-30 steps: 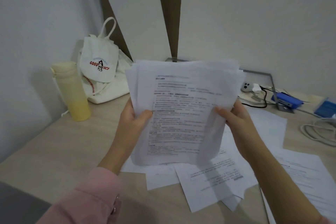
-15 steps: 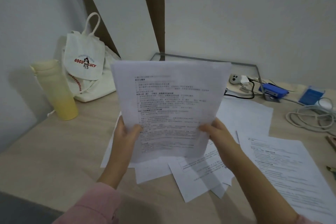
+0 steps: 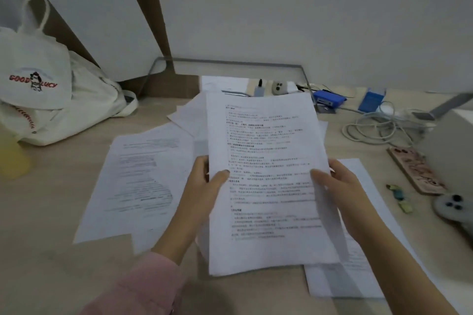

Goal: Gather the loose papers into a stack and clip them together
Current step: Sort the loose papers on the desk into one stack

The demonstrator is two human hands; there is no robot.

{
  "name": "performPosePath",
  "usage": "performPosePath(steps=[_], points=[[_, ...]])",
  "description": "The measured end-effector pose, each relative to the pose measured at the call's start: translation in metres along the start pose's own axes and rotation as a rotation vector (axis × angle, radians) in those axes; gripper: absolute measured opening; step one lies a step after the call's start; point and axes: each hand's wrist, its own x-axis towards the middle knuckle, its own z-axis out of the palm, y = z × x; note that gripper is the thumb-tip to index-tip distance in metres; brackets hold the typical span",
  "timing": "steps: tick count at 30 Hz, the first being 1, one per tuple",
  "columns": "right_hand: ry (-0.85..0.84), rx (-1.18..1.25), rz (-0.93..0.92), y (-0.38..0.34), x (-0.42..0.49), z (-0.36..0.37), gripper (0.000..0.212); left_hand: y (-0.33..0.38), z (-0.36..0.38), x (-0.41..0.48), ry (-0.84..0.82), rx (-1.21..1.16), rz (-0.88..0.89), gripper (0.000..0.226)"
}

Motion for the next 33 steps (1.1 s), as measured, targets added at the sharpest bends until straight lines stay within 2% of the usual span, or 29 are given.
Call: performPosePath(steps=[6,11,21,28,33], points=[[0.211,-0.085,0.137,0.051,0.002,-0.083,0.017,-0.032,0.078,-0.008,-0.224,0.080,-0.075,0.019],[0.272,-0.209,0.183,0.079,0.012,-0.119,0.017,-0.054,0.119,-0.009,-0.315,0.195,-0.073,0.030],[0.272,-0.490,0.181,0.106,0.028,-0.127,0.020,-0.080,0.140,-0.004,-0.396,0.518,-0.033,0.035],[0.295,-0.568,0.155,0.110,0.030,-0.124,0.031,-0.077,0.139,0.002,-0.414,0.567,-0.021,0.037],[0.299,-0.601,0.155,0.103,0.024,-0.117,0.049,-0.076,0.127,0.002,-0.425,0.481,0.012,0.027]])
